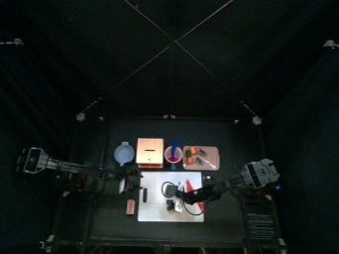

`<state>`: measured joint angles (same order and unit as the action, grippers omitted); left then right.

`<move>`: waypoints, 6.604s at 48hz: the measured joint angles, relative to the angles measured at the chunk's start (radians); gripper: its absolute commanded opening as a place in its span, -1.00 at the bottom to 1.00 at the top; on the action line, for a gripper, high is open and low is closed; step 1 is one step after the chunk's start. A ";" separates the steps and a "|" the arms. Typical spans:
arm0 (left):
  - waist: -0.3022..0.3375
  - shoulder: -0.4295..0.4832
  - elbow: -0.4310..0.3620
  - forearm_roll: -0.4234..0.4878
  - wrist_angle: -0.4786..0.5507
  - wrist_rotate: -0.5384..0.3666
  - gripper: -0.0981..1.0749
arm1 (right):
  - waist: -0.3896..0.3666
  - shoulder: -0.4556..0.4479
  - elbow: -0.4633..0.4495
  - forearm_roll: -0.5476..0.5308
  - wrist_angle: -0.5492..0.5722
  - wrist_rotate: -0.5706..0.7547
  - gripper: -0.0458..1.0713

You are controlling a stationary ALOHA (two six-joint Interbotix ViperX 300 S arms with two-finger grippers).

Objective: Place cut up sushi roll onto plate

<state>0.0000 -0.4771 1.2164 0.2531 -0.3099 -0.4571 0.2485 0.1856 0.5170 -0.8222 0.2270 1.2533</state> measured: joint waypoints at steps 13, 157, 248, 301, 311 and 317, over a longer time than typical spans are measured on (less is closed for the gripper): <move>0.002 0.000 0.002 -0.012 0.000 0.002 0.83 | -0.006 0.021 0.000 0.012 -0.009 0.002 0.78; 0.034 0.008 0.012 -0.052 0.000 0.005 0.83 | 0.023 -0.328 0.279 0.219 0.232 0.000 0.94; 0.035 0.008 0.014 -0.081 0.000 0.003 0.83 | 0.176 0.083 -0.115 0.357 0.278 0.000 0.48; 0.038 0.008 0.017 -0.081 0.002 0.005 0.83 | -0.565 -0.558 0.592 0.173 0.198 -0.017 0.54; 0.038 0.008 0.017 -0.081 0.002 0.003 0.83 | -0.575 -0.558 0.592 0.141 0.156 -0.017 0.91; 0.038 0.008 0.017 -0.081 0.002 0.003 0.83 | -0.574 -0.560 0.594 0.144 0.158 -0.012 0.94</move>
<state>0.0383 -0.4694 1.2333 0.1718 -0.3083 -0.4541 -0.3252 -0.3743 1.1106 -0.6780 0.3850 1.2410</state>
